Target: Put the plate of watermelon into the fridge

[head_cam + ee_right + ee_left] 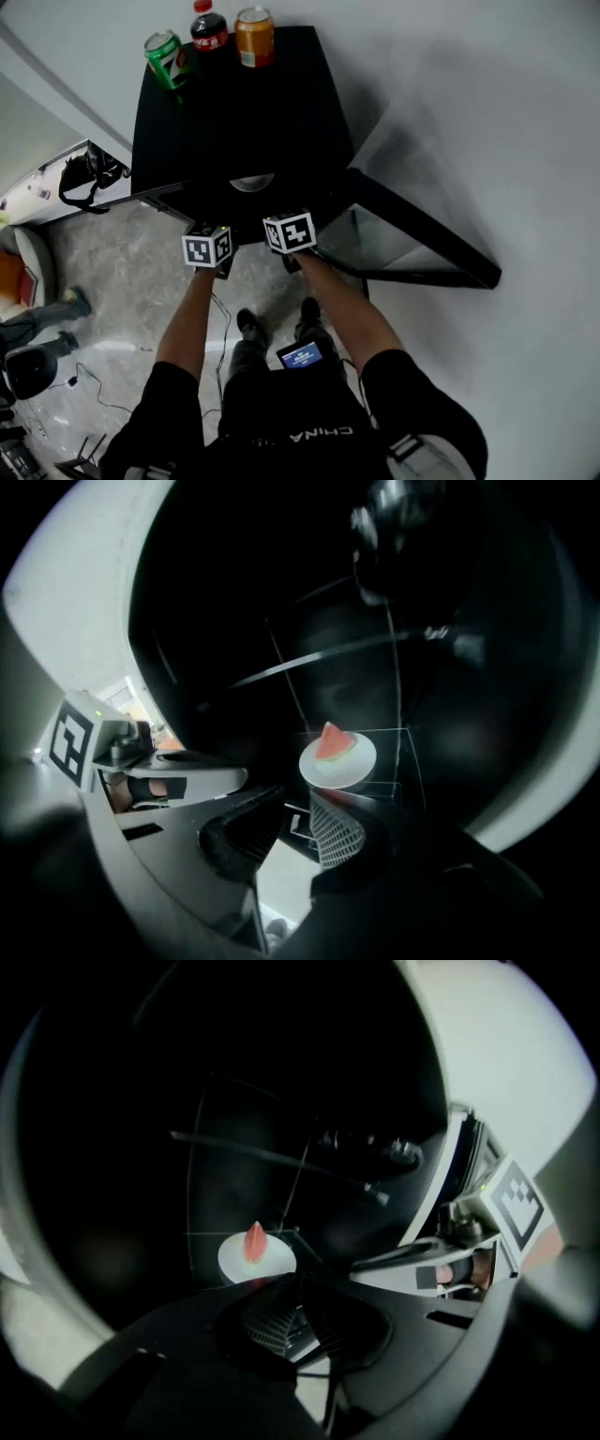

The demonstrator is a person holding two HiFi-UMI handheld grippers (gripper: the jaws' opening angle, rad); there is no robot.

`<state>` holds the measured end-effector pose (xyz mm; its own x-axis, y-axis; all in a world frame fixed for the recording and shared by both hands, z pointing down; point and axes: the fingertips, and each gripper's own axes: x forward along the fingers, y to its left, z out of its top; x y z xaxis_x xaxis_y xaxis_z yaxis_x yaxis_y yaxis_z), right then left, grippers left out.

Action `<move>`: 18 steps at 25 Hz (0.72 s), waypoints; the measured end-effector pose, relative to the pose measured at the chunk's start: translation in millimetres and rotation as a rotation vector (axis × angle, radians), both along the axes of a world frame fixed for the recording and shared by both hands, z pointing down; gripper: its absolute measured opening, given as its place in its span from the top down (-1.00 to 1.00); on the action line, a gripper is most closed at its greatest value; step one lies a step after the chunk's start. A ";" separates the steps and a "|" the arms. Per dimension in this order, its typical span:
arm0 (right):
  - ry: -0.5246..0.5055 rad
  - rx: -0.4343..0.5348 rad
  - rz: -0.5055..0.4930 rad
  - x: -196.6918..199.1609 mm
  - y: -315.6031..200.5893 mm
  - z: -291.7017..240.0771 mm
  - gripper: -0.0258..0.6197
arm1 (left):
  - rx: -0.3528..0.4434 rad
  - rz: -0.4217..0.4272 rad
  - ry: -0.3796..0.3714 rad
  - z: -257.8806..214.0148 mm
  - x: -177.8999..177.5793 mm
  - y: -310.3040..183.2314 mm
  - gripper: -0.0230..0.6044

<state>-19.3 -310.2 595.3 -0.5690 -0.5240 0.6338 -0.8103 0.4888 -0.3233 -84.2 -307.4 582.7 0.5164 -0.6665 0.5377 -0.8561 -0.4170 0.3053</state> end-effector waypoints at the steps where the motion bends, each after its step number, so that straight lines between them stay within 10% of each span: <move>1: -0.014 -0.009 0.002 1.9 9.6 -8.7 0.64 | 0.003 -0.009 0.024 -9.5 -0.4 7.8 0.84; 18: -0.066 0.073 -0.007 32.9 68.4 -93.2 0.81 | 0.063 -0.022 0.105 -80.6 21.4 79.0 0.84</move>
<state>13.5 -241.8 502.1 -0.6116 -0.5636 0.5552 -0.7852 0.5183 -0.3389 -62.8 -228.4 502.1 0.5528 -0.7088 0.4383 -0.8298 -0.4197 0.3679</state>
